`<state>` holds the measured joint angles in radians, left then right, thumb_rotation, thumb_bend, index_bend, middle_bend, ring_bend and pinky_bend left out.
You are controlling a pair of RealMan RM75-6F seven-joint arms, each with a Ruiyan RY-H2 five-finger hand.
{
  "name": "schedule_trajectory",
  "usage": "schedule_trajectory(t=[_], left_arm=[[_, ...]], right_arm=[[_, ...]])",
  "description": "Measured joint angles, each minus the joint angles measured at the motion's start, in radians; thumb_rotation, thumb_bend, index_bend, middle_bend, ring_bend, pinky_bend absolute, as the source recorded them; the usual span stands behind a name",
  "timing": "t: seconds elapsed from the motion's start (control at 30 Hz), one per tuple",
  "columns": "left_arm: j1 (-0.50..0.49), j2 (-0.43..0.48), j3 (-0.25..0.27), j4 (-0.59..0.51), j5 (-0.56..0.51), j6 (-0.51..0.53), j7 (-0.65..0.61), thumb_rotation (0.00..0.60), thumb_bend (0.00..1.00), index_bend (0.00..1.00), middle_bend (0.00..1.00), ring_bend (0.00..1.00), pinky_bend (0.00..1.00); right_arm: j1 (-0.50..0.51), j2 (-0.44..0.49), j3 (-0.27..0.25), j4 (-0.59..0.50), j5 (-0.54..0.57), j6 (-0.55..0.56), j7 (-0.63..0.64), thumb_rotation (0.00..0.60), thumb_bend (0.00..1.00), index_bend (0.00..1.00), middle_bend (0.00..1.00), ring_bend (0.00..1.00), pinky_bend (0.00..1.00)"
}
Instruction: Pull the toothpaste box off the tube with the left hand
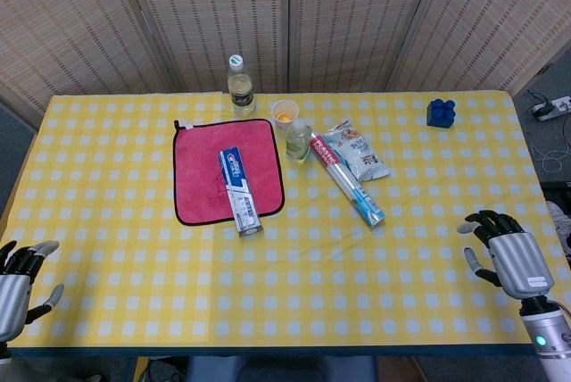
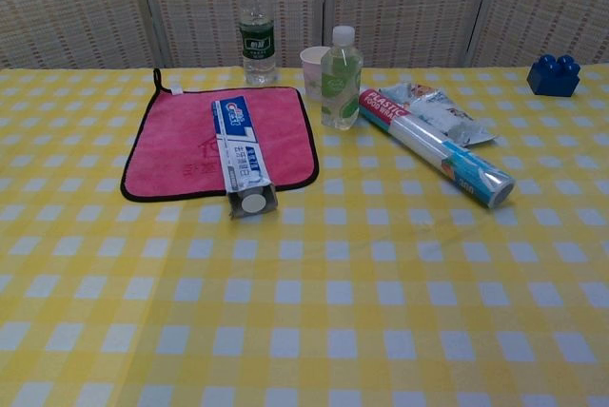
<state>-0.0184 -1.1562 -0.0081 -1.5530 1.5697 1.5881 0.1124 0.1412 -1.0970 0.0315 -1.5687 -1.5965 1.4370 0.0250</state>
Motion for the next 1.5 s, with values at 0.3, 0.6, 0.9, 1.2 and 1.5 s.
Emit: schedule_trajectory(t=[0.3,0.6,0.9,1.2,1.5], left_arm=[[-0.007,0.004,-0.001,-0.005,0.012,-0.005,0.011,0.600,0.31,0.26,0.24,0.21,0.08],[-0.061,0.043,0.002,-0.024,0.051,-0.068,-0.006,0.600,0.33,0.16,0.24,0.21,0.08],[-0.210,0.090,-0.022,-0.058,0.134,-0.189,-0.086,0.600,0.33,0.16,0.24,0.21,0.08],[-0.404,0.105,-0.057,-0.103,0.163,-0.403,-0.192,0.600,0.25,0.17,0.23,0.20,0.05],[-0.590,0.067,-0.109,-0.140,0.104,-0.626,-0.190,0.600,0.22,0.13,0.17,0.14,0.01]], right_arm=[[-0.004,-0.002,-0.002,0.008,0.009,0.001,0.008,0.600,0.40,0.38,0.29,0.18,0.22],[-0.006,0.007,-0.001,-0.004,0.005,0.012,0.001,0.600,0.40,0.38,0.29,0.18,0.22],[-0.011,0.020,-0.004,-0.033,-0.001,0.023,-0.024,0.600,0.40,0.38,0.29,0.18,0.22],[-0.015,0.025,-0.008,-0.056,-0.006,0.026,-0.051,0.600,0.40,0.38,0.29,0.18,0.22],[-0.013,0.036,-0.008,-0.079,-0.001,0.014,-0.078,0.600,0.40,0.37,0.29,0.18,0.22]])
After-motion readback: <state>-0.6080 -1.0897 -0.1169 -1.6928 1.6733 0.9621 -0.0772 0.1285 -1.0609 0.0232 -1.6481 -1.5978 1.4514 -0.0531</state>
